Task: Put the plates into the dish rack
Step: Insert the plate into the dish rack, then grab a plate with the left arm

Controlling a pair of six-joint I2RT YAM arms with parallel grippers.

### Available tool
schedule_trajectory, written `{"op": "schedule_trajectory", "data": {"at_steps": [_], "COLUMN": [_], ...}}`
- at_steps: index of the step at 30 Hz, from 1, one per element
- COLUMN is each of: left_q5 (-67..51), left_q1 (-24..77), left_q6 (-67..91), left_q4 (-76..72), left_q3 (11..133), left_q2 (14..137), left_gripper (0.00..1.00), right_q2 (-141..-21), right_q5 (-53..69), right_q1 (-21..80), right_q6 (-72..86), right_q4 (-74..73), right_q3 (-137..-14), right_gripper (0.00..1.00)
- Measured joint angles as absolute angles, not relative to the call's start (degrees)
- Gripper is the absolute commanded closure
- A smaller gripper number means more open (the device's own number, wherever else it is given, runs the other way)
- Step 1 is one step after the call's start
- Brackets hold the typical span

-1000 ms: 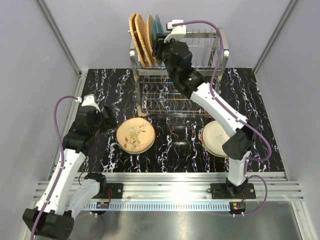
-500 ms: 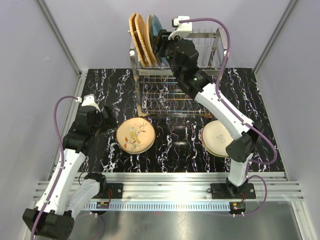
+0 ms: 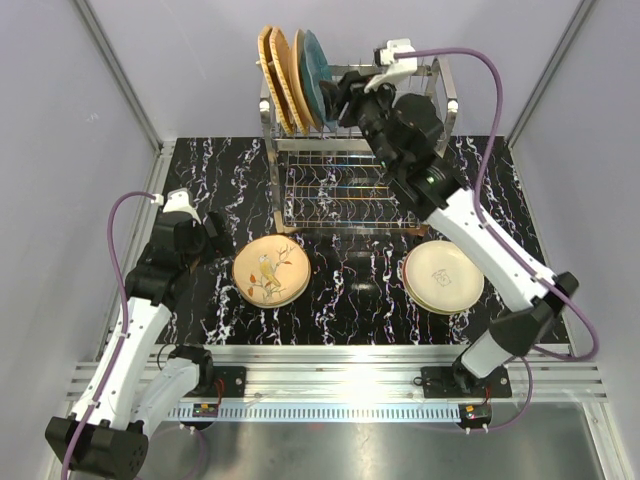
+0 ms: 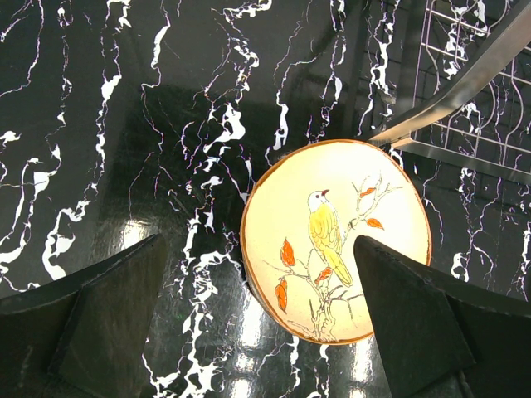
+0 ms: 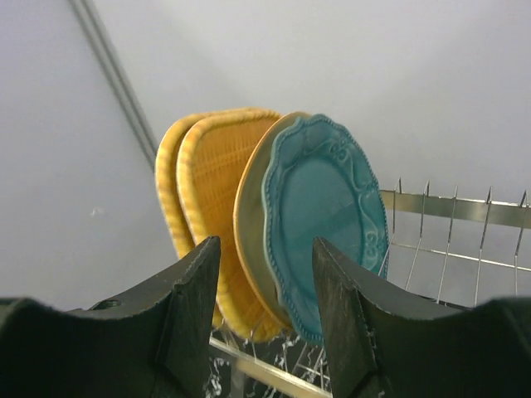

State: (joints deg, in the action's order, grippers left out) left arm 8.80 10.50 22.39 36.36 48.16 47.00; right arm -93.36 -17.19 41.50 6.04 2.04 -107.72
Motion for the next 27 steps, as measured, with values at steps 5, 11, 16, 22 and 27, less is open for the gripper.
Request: {"op": "schedule_trajectory", "data": {"at_steps": [5, 11, 16, 22, 27], "left_q5": [9.4, 9.6, 9.6, 9.0, 7.3], "left_q1": [10.5, 10.1, 9.6, 9.4, 9.4], "left_q6": [22.2, 22.2, 22.2, 22.2, 22.5], "left_q4": [36.4, 36.5, 36.5, 36.7, 38.4], "left_q3": [48.2, 48.2, 48.2, 48.2, 49.8], "left_q2": [47.9, 50.5, 52.1, 55.6, 61.8], "left_gripper": [0.01, 0.01, 0.01, 0.01, 0.01], "right_q2": [-83.7, -70.8, -64.5, -61.3, -61.7], "right_q5": [-7.7, 1.3, 4.1, 4.4, 4.2], "right_q1": [41.6, 42.0, 42.2, 42.3, 42.3], "right_q6": [3.3, 1.7, 1.4, 3.8, 7.6], "right_q4": [1.7, -0.3, -2.1, -3.3, -2.9], "right_q3": [-97.3, -83.3, -72.6, -59.8, -52.3], "right_gripper": [0.46, 0.51, 0.5, 0.48, 0.51]}}
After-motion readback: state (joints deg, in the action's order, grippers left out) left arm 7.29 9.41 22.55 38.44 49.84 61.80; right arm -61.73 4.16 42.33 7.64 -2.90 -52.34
